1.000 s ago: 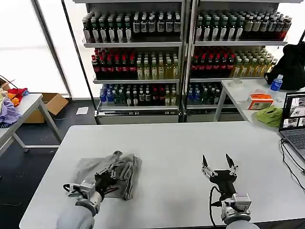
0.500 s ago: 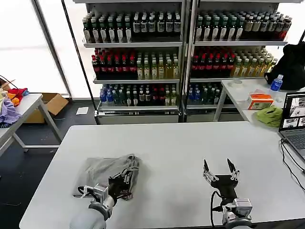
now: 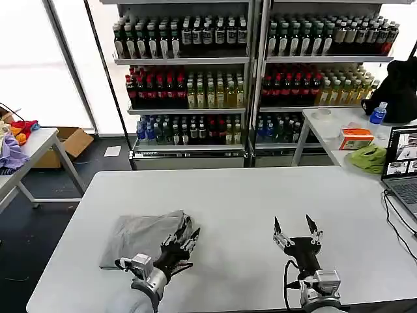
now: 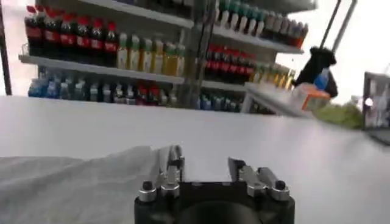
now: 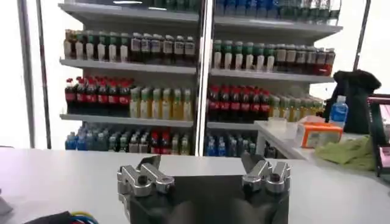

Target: Fold and organize the clothes.

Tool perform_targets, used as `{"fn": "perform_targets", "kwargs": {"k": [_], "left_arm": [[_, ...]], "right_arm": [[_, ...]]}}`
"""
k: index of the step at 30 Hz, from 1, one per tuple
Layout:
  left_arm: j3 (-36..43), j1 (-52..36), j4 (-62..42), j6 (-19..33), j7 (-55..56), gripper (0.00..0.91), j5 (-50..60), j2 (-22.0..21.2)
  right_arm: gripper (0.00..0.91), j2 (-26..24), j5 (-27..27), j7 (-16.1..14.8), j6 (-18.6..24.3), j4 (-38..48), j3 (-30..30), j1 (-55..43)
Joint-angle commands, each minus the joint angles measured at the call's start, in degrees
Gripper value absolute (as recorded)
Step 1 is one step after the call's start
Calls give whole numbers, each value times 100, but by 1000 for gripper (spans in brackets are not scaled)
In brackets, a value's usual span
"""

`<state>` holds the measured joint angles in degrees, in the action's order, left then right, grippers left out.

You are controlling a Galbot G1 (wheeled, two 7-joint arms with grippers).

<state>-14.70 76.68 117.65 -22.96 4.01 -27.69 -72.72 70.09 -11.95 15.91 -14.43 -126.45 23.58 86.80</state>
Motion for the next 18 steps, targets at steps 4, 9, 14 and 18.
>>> {"fn": "perform_targets", "kwargs": {"k": [4,9,14,18], "left_arm": [[-1835,99,573,115,700,907,-301,678],[-2404,428,27,138,464,907,46,778],[-2428,649,-176,141,354,907,181,597],[-2357,641,-363,106,325,907,231,565]], "right_arm": [[907,-302,-173,25,-70,61,-451,-440],[907,-293,-172,48,-132,112,-706,-634],[907,-294,-179,58,-156,128,-769,-726],[907,-339,-214,60,-152,103,-739,-700]]}}
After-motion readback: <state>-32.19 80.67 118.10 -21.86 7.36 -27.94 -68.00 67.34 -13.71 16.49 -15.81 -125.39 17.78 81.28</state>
